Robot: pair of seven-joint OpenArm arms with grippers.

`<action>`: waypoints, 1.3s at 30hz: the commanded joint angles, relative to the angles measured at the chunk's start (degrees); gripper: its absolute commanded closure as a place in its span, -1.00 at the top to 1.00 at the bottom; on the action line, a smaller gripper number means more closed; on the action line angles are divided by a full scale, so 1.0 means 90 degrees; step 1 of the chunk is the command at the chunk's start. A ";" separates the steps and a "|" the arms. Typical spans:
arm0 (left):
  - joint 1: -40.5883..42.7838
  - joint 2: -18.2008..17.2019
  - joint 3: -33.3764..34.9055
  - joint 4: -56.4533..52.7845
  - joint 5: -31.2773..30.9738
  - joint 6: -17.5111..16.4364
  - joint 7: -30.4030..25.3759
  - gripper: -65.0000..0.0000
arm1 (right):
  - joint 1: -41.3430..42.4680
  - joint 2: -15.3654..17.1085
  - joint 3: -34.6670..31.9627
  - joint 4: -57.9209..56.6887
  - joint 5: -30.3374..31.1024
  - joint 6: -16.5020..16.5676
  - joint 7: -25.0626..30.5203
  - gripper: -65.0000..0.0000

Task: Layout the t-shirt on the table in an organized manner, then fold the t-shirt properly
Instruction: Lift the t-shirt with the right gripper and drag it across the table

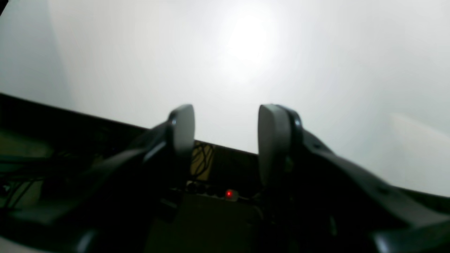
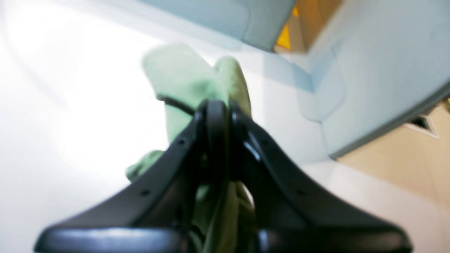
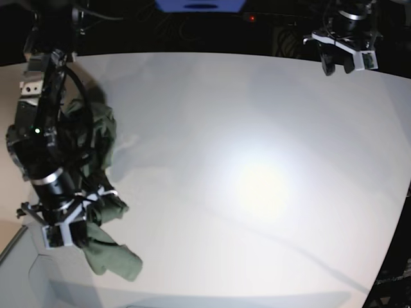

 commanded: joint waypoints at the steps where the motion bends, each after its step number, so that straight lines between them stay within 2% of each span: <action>1: 0.0058 -0.0042 -0.0040 0.0093 -0.0014 0.0009 -0.0158 -0.12 | 0.0259 -0.0018 0.0021 0.0112 0.0035 0.0020 0.0232 -1.00; 3: 0.0058 -0.0042 -0.0040 0.0103 -0.0014 0.0018 -0.0158 -0.12 | 0.0611 -0.0282 0.0011 0.0112 0.0035 0.0020 0.0174 -1.00; 6: 0.0058 -0.0052 -0.0040 0.0103 -0.0014 0.0018 -0.0158 -0.12 | 0.1334 -0.0741 -0.0125 0.0112 0.0035 0.0235 -0.0305 -0.95; 10: 0.0058 -0.0052 -0.0040 0.0142 -0.0014 0.0028 -0.0158 -0.12 | 0.2252 -0.1317 -0.0321 0.0112 0.0035 0.0265 -0.0803 -0.95; 14: 0.0058 -0.0062 -0.0059 0.0152 -0.0014 0.0028 -0.0158 -0.12 | 0.3082 -0.1844 -0.0721 0.0102 0.0035 0.0265 -0.0862 -0.95; 17: 0.0078 -0.0062 -0.0225 0.0161 -0.0014 0.0028 -0.0158 -0.12 | 0.3570 -0.2419 -0.0799 0.0043 0.0035 0.0265 -0.0862 -0.95; 20: 0.0078 -0.0022 -0.0587 0.0201 -0.0014 0.0028 -0.0158 -0.12 | 0.3981 -0.2419 -0.0897 -0.0113 0.0045 0.0265 -0.0862 -0.95; 22: 0.0068 -0.0022 -0.0801 0.0201 -0.0014 0.0028 -0.0158 -0.12 | 0.4244 -0.2419 -0.1395 -0.0396 0.0045 0.0245 -0.0793 -0.95; 27: 0.0000 0.0046 -0.1319 0.0201 -0.0014 0.0028 -0.0158 -0.12 | 0.4430 -0.2419 -0.1923 -0.0992 0.0016 0.0235 -0.0168 -0.95; 32: -0.0323 0.0358 -0.1563 0.0201 -0.0014 -0.0001 -0.0158 -0.12 | 0.4284 -0.2419 -0.1532 -0.1061 0.0016 0.0235 -0.0158 -0.94; 36: -0.0616 0.0446 -0.1544 0.0210 -0.0014 -0.0011 -0.0158 -0.12 | 0.4166 -0.2419 -0.1005 -0.1168 0.0016 0.0235 -0.0158 -0.94; 39: -0.0850 0.0456 -0.1534 0.0210 -0.0014 -0.0011 -0.0158 -0.12 | 0.3971 -0.2225 -0.0565 -0.1188 0.0026 0.0235 -0.0168 -0.94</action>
